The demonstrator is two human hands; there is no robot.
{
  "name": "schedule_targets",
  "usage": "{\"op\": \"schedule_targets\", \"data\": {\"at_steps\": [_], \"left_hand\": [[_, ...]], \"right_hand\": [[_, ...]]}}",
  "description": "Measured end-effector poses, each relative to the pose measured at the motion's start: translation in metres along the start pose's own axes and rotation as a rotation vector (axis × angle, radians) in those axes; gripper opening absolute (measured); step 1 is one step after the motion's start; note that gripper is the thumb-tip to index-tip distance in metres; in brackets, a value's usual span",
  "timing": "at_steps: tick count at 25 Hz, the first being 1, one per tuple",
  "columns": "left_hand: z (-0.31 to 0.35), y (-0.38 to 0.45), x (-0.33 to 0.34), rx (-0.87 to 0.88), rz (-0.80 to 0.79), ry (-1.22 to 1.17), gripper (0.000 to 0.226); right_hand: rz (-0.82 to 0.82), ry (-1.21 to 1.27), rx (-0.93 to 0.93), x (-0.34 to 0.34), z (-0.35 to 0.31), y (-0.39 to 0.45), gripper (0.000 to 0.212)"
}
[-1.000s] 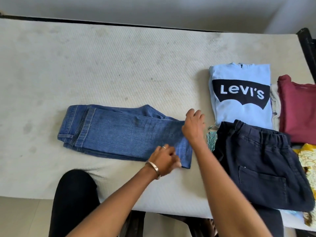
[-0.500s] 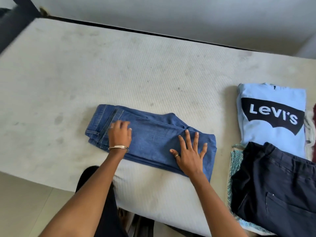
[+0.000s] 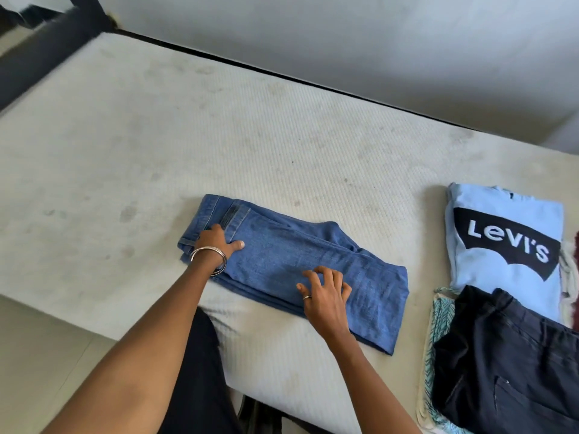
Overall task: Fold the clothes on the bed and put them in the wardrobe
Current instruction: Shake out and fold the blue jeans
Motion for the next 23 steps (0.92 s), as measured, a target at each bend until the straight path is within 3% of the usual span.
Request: {"op": "schedule_targets", "data": {"at_steps": [4,7,10,15,17,20,22,23], "left_hand": [[0.017,-0.005,-0.022,0.133,0.057,-0.258,0.042],[0.005,0.001,-0.049,0.123,0.158,-0.174,0.039],[-0.021,0.017,-0.042,0.053,0.09,-0.016,0.049],[-0.035,0.025,-0.034,-0.055,0.1,0.068,0.098],[-0.035,0.031,-0.027,-0.072,0.061,0.057,0.108],[-0.033,0.039,-0.026,-0.099,0.057,0.035,0.116],[-0.036,0.041,-0.029,-0.127,0.028,-0.046,0.114],[-0.036,0.039,-0.032,-0.143,-0.005,-0.105,0.107]], "right_hand": [[-0.041,0.075,0.004,-0.006,-0.012,0.02,0.037],[-0.2,0.058,0.034,0.002,-0.019,0.033,0.054],[-0.429,-0.053,0.014,0.029,-0.03,0.035,0.068],[-0.268,-0.112,-0.18,0.03,-0.048,0.046,0.064],[-0.297,-0.2,-0.011,0.038,0.018,0.023,0.059],[-0.295,-0.117,0.494,0.031,0.122,-0.038,0.065],[-0.299,-0.006,0.752,0.031,0.137,-0.057,0.078],[-0.286,0.0,0.796,0.026,0.127,-0.054,0.085]]}}
Point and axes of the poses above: each hand's wrist, its own y-axis towards the middle knuckle, its own x-axis out of the palm, z = x × y, the point moved 10 cm from there along y, towards the middle knuckle, and after that the axes turned 13 degrees about -y, right-handed, at the moved point
